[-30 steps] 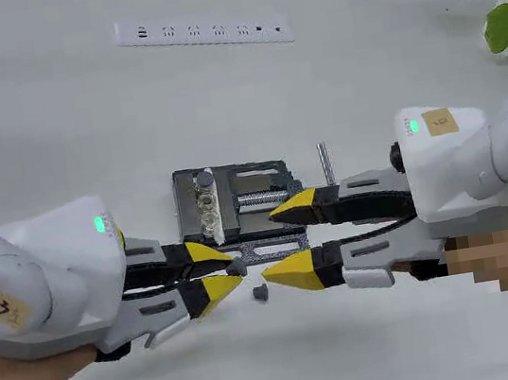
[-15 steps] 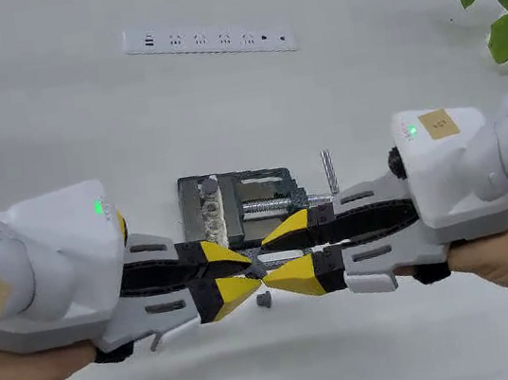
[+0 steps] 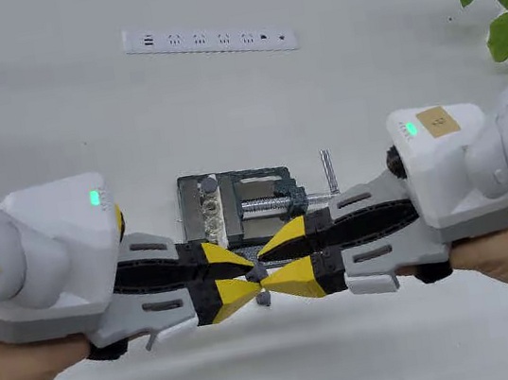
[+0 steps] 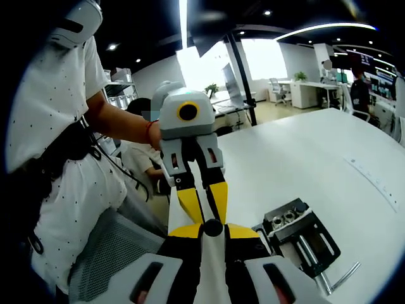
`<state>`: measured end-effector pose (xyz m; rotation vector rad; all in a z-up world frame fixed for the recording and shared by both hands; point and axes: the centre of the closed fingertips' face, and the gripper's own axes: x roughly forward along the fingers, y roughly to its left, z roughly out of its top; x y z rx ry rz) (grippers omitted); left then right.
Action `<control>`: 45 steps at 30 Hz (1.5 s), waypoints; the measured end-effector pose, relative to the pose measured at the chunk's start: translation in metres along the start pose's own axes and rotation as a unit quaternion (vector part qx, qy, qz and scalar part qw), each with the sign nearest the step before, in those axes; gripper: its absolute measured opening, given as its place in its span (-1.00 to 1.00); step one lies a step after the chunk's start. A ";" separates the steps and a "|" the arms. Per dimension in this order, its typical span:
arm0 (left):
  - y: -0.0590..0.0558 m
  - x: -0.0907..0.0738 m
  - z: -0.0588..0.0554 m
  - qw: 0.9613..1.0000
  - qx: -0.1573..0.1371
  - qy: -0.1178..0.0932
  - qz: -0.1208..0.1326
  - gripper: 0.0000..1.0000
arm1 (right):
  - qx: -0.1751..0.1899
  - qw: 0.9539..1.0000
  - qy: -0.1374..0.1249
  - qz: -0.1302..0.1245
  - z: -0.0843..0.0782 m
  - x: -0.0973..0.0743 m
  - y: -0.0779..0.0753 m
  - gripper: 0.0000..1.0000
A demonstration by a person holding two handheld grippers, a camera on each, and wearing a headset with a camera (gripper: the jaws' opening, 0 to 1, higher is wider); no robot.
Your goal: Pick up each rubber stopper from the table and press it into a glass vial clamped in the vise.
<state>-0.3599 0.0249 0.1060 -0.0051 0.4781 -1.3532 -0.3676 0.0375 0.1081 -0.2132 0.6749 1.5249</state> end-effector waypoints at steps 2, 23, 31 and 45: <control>-0.001 0.000 0.001 1.000 0.002 0.001 -0.003 -0.89 | -0.001 1.000 0.000 0.002 0.000 0.000 0.001 -0.84; -0.005 -0.003 0.004 1.000 -0.009 -0.001 -0.021 -0.89 | 0.007 1.000 -0.001 0.018 0.003 -0.001 0.005 -0.89; -0.011 -0.006 0.004 0.999 -0.023 -0.008 -0.043 -0.89 | 0.019 0.999 -0.005 0.035 0.005 -0.001 0.010 -0.89; -0.011 -0.012 0.005 0.998 -0.032 -0.019 -0.056 -0.89 | 0.019 0.999 -0.009 0.040 0.011 0.000 0.012 -0.91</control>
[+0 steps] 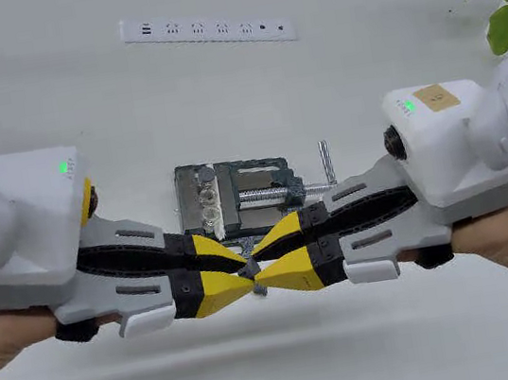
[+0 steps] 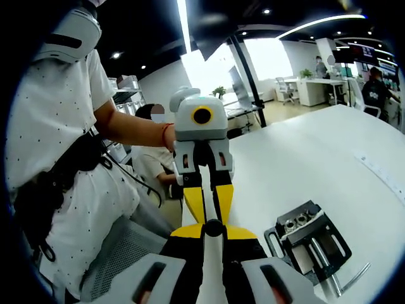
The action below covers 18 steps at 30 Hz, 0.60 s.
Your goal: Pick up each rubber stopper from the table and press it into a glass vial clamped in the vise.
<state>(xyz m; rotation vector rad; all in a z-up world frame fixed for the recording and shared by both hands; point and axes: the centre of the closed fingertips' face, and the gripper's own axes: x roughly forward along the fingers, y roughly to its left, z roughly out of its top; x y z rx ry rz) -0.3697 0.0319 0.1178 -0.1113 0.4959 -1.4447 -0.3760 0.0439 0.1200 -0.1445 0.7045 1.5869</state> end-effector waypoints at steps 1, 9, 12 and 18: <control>0.000 0.000 0.000 1.000 0.002 0.000 0.003 -0.89 | 0.001 1.000 0.002 -0.001 0.000 0.000 0.000 -0.91; 0.002 -0.003 -0.004 1.000 0.012 -0.008 0.021 -0.88 | 0.004 1.000 0.014 -0.005 -0.001 0.004 -0.003 -0.90; 0.005 -0.005 -0.006 0.999 0.016 -0.007 0.030 -0.88 | 0.006 1.000 0.015 -0.008 0.001 0.004 -0.006 -0.90; 0.014 -0.015 -0.013 0.998 0.016 -0.011 0.058 -0.74 | 0.006 0.999 0.019 -0.030 0.009 0.001 -0.020 -0.90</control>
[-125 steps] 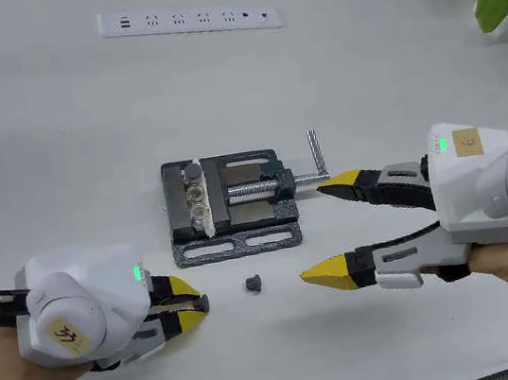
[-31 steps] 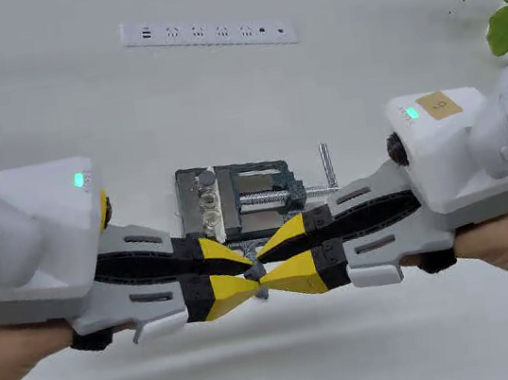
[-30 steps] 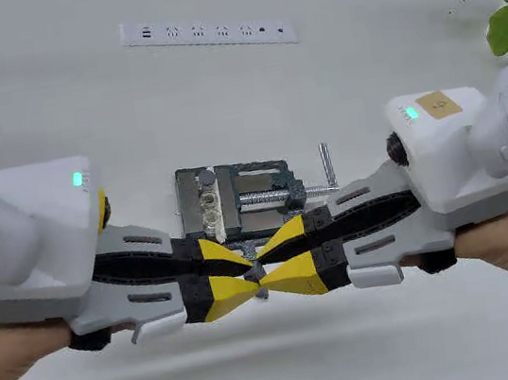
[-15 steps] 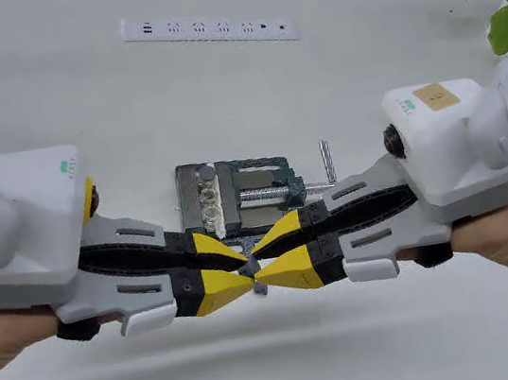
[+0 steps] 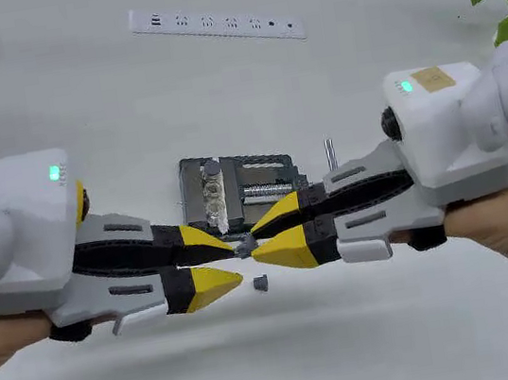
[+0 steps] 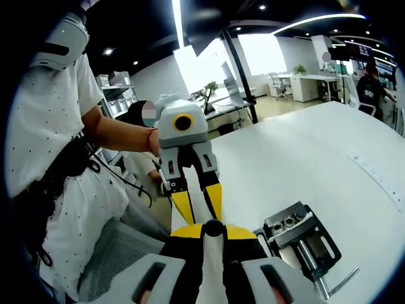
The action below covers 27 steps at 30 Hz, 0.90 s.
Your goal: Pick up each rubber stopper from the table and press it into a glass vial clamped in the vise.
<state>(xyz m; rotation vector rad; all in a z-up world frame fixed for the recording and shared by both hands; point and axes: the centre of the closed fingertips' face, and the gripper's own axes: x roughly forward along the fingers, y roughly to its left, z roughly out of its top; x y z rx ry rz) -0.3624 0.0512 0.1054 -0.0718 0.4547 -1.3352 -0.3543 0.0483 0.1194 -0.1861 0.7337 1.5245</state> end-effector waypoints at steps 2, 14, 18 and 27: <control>0.005 -0.003 -0.002 1.000 -0.001 -0.003 0.012 -0.72 | 0.001 1.000 0.004 -0.015 0.003 0.000 -0.008 -0.90; 0.039 -0.024 -0.014 0.996 0.010 -0.007 0.088 -0.33 | -0.008 0.994 0.060 -0.093 0.016 0.010 -0.058 -0.89; 0.048 -0.030 -0.017 0.995 0.008 -0.008 0.104 -0.22 | -0.017 0.989 0.090 -0.113 0.016 0.014 -0.073 -0.89; 0.066 -0.043 -0.026 0.990 0.013 -0.014 0.139 0.07 | -0.058 0.974 0.173 -0.131 0.007 0.027 -0.097 -0.89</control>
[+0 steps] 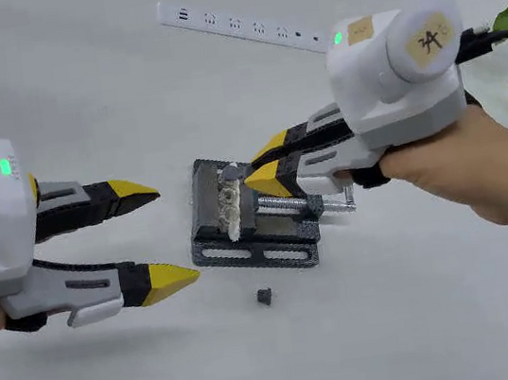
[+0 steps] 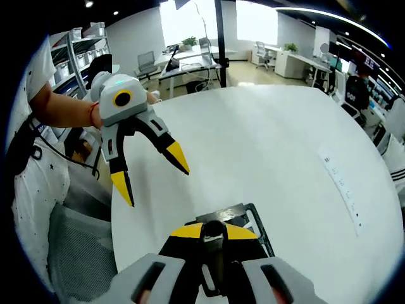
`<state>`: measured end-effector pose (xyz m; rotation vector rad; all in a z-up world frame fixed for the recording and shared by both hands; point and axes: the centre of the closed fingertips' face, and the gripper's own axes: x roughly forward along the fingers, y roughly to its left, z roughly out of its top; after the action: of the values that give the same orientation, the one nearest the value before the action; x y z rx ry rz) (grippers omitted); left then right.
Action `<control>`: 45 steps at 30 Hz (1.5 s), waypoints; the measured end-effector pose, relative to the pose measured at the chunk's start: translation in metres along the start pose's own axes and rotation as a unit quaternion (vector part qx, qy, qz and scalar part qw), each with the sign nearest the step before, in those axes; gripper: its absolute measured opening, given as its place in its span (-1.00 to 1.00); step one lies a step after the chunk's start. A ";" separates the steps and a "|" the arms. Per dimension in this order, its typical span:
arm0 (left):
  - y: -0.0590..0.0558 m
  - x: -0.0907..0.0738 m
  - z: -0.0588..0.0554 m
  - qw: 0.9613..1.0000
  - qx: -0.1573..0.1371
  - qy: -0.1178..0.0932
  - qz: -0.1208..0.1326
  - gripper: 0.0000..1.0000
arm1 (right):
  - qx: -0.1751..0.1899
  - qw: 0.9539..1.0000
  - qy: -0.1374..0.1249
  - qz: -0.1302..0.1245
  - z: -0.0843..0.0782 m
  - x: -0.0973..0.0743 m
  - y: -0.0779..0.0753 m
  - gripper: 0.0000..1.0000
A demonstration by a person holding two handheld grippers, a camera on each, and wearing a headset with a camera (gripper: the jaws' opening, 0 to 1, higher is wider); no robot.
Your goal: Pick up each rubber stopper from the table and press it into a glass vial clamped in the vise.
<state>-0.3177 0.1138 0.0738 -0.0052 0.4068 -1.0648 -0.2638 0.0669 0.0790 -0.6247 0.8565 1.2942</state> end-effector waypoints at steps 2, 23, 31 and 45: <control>0.002 -0.001 -0.002 1.000 0.001 0.001 0.003 0.09 | -0.012 1.000 0.016 -0.002 -0.002 0.005 -0.003 -0.89; 0.013 -0.004 -0.011 1.000 0.008 -0.014 0.020 0.47 | -0.061 0.993 0.104 0.002 -0.019 0.031 -0.008 -0.89; 0.013 -0.003 -0.013 1.000 0.007 -0.016 0.018 0.47 | -0.070 0.990 0.119 0.004 -0.019 0.034 -0.010 -0.89; 0.012 -0.001 -0.016 1.000 0.003 -0.024 0.016 0.47 | -0.094 0.985 0.142 0.007 -0.023 0.042 -0.011 -0.89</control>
<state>-0.3132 0.1239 0.0575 -0.0193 0.3597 -1.0331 -0.2549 0.0694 0.0305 -0.9713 0.9790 1.3268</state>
